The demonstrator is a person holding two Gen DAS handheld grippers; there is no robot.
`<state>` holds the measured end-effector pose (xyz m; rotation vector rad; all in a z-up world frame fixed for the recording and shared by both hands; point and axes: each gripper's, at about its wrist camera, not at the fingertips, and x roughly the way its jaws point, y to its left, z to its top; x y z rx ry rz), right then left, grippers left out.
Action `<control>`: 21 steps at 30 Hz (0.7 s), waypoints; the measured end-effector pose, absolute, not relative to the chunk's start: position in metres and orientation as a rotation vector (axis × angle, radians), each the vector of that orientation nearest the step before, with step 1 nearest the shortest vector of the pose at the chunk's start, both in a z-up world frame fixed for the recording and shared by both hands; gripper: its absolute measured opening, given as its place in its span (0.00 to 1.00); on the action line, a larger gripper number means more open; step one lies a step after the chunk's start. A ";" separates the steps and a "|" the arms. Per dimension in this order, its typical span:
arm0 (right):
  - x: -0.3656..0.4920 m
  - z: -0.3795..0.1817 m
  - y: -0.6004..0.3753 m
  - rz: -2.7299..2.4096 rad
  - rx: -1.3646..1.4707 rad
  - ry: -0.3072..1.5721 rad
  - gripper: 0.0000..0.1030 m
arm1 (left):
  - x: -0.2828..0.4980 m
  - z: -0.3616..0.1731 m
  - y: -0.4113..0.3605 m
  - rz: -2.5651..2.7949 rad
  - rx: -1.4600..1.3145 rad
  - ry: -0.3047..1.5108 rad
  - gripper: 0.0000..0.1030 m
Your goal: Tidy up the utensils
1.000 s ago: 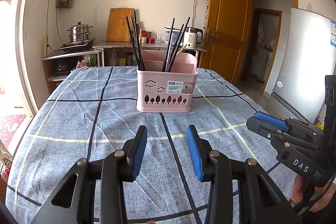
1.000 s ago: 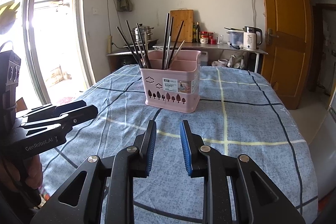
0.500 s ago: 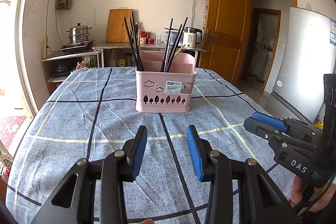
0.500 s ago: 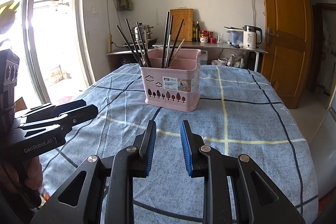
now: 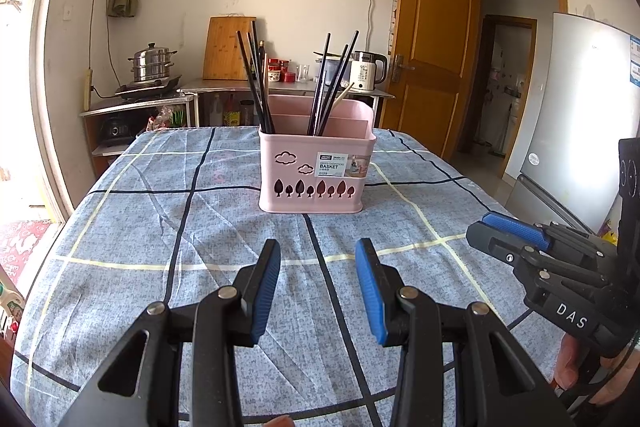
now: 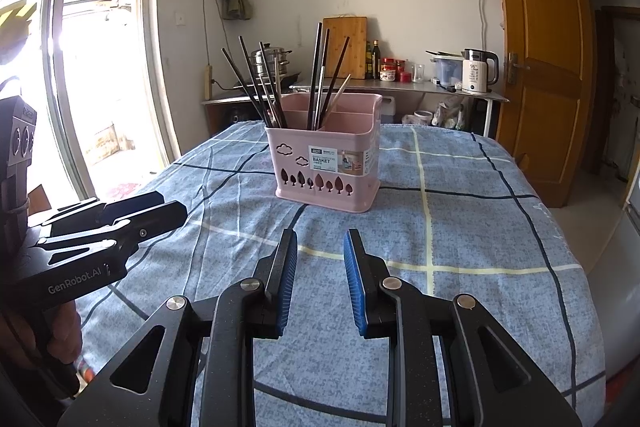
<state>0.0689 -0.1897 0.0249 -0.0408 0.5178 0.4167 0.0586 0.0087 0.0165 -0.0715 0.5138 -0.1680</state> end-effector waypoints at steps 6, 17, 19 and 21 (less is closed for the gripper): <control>0.068 0.025 -0.190 0.416 -0.042 0.518 0.24 | 0.059 0.016 0.008 -0.166 -0.070 0.514 0.40; 0.068 0.025 -0.190 0.416 -0.044 0.520 0.24 | 0.058 0.015 0.007 -0.157 -0.065 0.517 0.40; 0.067 0.025 -0.190 0.417 -0.044 0.520 0.24 | 0.058 0.014 0.006 -0.156 -0.063 0.518 0.40; 0.067 0.025 -0.190 0.416 -0.044 0.521 0.24 | 0.058 0.014 0.006 -0.156 -0.065 0.519 0.40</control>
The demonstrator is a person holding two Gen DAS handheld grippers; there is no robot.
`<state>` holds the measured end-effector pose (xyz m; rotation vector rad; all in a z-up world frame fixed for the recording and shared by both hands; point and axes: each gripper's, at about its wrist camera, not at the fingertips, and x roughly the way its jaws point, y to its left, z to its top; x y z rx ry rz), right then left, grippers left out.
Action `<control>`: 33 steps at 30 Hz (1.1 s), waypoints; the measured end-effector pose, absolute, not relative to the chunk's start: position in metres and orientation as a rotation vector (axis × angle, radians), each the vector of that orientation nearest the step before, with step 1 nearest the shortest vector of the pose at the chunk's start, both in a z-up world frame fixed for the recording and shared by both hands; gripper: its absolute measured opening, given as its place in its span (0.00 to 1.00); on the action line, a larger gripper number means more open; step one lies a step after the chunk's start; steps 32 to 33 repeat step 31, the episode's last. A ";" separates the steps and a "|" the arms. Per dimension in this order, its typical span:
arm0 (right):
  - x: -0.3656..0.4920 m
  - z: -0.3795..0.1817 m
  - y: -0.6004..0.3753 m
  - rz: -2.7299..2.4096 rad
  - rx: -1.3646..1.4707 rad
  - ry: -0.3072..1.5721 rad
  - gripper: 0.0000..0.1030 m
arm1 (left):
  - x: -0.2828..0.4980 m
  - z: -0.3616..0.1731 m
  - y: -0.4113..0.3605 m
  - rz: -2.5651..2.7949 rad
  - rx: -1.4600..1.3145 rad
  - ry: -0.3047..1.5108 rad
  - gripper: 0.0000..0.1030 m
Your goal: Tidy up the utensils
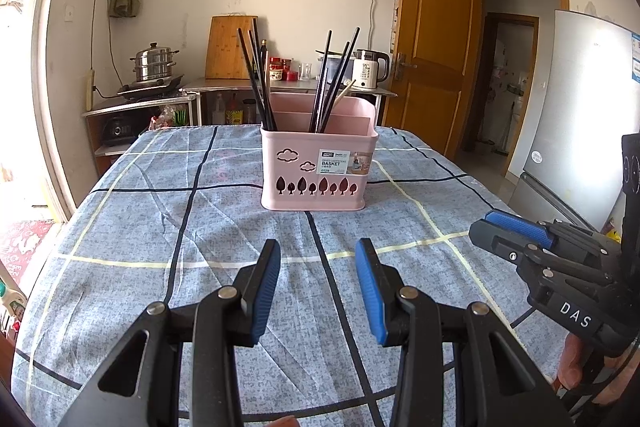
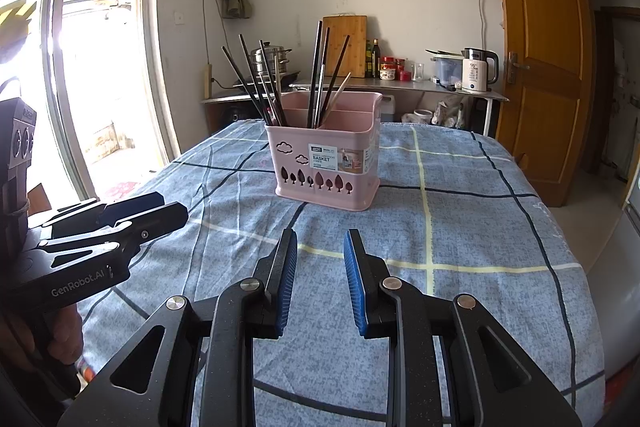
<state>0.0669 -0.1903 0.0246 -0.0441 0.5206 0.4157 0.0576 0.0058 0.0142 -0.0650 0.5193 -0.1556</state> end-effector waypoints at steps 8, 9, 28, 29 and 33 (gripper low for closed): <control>0.067 0.025 -0.190 0.416 -0.044 0.520 0.24 | 0.057 0.015 0.005 -0.155 -0.061 0.518 0.40; 0.067 0.025 -0.191 0.416 -0.045 0.519 0.24 | 0.057 0.015 0.005 -0.151 -0.058 0.518 0.40; 0.065 0.024 -0.190 0.415 -0.048 0.515 0.24 | 0.056 0.014 0.002 -0.148 -0.048 0.513 0.40; 0.065 0.024 -0.190 0.415 -0.049 0.514 0.24 | 0.056 0.014 0.002 -0.144 -0.048 0.513 0.40; 0.065 0.025 -0.190 0.413 -0.049 0.515 0.24 | 0.057 0.014 0.002 -0.144 -0.051 0.514 0.40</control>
